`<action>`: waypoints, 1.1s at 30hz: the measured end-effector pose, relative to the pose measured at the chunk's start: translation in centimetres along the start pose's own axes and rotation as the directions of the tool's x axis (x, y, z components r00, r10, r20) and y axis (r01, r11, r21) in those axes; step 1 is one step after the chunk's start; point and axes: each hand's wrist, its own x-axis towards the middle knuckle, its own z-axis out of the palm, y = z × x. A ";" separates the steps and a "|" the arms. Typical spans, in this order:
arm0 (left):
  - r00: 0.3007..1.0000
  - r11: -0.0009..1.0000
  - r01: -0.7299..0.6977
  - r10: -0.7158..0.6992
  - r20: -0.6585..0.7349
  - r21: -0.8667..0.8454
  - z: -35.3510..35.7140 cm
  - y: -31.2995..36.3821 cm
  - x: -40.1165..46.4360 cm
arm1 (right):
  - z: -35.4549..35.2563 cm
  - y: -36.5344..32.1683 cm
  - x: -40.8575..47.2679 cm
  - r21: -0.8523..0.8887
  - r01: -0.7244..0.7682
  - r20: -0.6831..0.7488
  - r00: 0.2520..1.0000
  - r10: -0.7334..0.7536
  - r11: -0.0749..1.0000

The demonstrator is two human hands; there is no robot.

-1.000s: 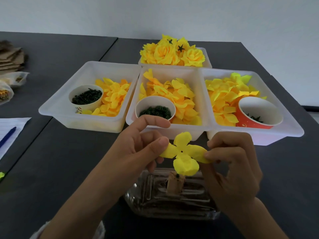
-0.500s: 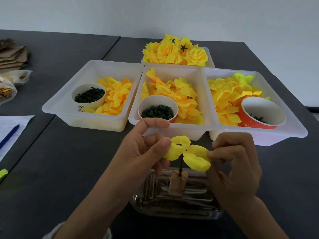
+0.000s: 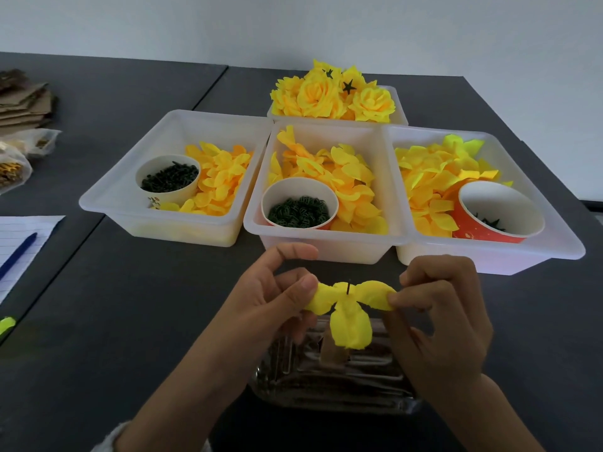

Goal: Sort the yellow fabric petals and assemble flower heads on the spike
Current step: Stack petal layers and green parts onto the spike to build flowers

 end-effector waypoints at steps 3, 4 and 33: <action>0.999 0.998 0.048 -0.047 -0.019 0.035 -0.2 -0.9 -0.1 | -0.1 0.3 -0.9 -0.019 -0.008 0.053 0.999 0.009 1.000; 0.998 0.997 0.069 -0.068 -0.018 0.046 -0.3 -1.1 -0.2 | -0.2 0.3 -1.4 -0.027 -0.014 0.076 0.997 0.016 1.000; 0.998 0.629 0.017 -0.057 0.024 0.777 4.8 -1.6 1.4 | 0.3 4.0 7.1 0.028 -0.375 0.349 0.872 0.342 0.927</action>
